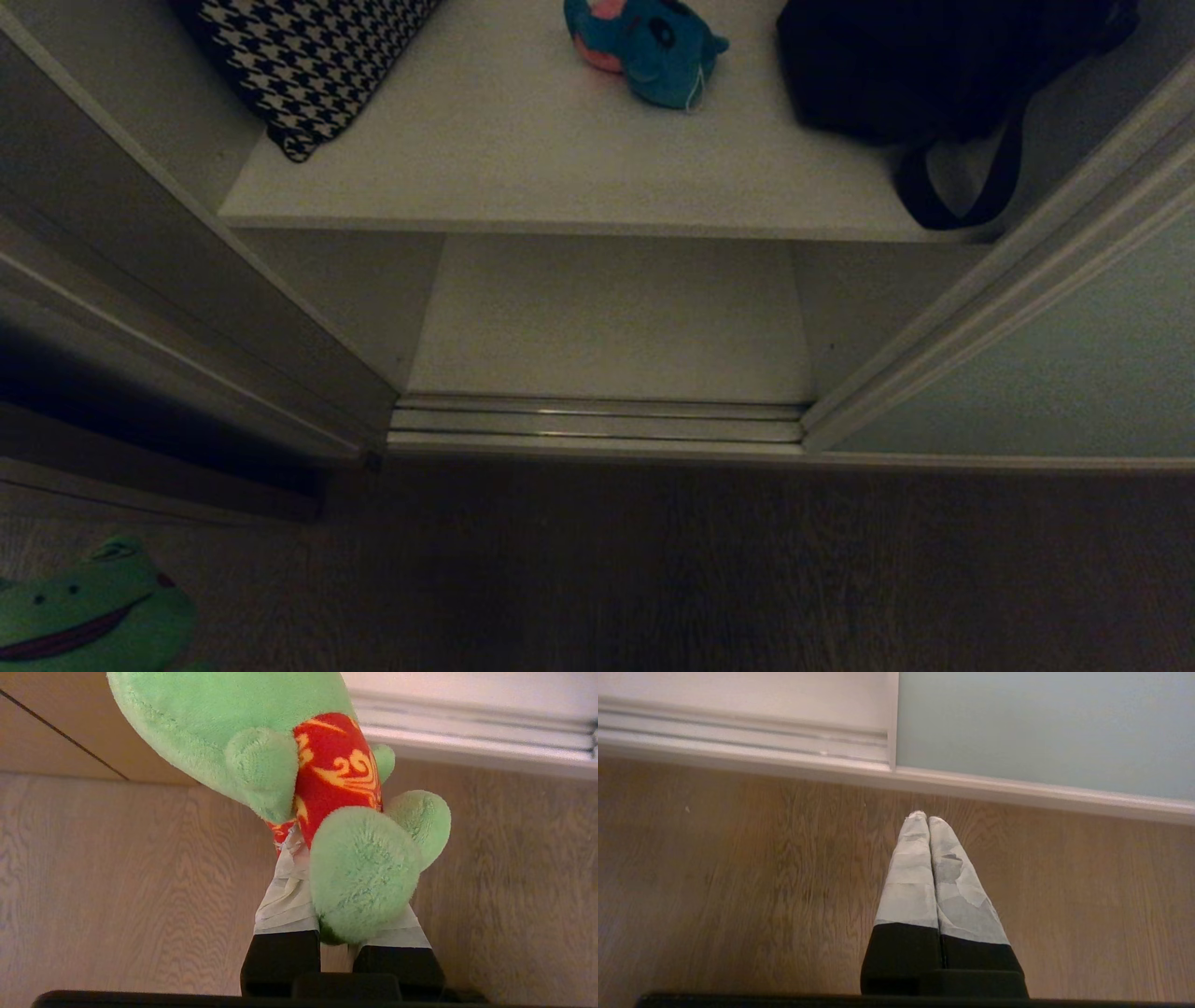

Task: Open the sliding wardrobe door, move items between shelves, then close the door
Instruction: Place the green doll on the lower shelf

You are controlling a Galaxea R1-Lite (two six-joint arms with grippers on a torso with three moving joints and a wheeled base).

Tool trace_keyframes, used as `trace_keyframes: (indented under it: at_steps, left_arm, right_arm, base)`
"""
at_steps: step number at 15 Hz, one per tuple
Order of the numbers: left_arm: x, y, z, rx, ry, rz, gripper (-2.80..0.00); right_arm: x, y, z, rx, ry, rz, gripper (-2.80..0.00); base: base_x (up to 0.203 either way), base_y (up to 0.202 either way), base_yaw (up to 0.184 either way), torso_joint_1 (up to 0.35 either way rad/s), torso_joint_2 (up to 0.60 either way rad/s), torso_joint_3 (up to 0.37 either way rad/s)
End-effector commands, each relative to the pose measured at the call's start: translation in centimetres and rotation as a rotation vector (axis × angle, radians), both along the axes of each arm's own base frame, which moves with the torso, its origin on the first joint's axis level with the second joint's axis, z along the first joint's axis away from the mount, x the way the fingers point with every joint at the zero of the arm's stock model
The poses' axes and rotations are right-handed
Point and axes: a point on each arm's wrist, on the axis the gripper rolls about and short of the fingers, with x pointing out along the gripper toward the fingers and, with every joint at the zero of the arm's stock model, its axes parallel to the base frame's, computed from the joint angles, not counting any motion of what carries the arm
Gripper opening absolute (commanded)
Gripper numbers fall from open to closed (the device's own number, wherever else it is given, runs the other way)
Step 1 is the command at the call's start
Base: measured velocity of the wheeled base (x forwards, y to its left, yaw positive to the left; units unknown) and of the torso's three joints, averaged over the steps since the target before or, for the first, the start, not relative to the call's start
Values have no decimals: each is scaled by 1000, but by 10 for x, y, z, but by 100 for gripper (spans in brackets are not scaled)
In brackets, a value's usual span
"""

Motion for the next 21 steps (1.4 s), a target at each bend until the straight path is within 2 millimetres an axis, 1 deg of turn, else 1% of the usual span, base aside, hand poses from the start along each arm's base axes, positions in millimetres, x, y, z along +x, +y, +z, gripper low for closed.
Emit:
trace_keyframes:
  at_steps: [1,9,13,14,15,16,17,19,21]
  left_arm:
    - [0,0,0,-1,4,-1,-280]
    - [-1,0,-1,-1,24,-1,-280]
    - [-1,0,0,3,24,3,-280]
    - [-3,0,6,6,11,9,-280]
    - [-5,0,16,11,14,12,-280]
    - [-4,0,27,13,52,11,-280]
    - [1,1,41,14,117,2,-280]
    - [23,1,66,17,270,-45,-280]
    - [57,-1,86,29,433,-109,-280]
  right_arm:
    - [0,0,0,1,-2,1,-280]
    - [0,0,0,0,-2,1,-280]
    - [0,0,0,0,-2,1,-280]
    - [0,0,0,0,-2,1,-280]
    - [0,0,0,0,-2,1,-280]
    - [0,0,0,0,-2,1,-280]
    - [0,0,0,0,-2,1,-280]
    - [0,0,0,0,-2,1,-280]
    - [0,0,0,0,-2,1,-280]
  base:
    - [0,0,0,1,2,-195]
    - [0,0,0,4,3,-198]
    - [0,0,0,2,0,-69]
    - [0,0,0,0,0,0]
    - [0,0,0,0,0,0]
    - [0,0,0,0,0,0]
    - [0,0,0,0,0,0]
    - [0,0,0,0,0,0]
    - [0,0,0,0,0,0]
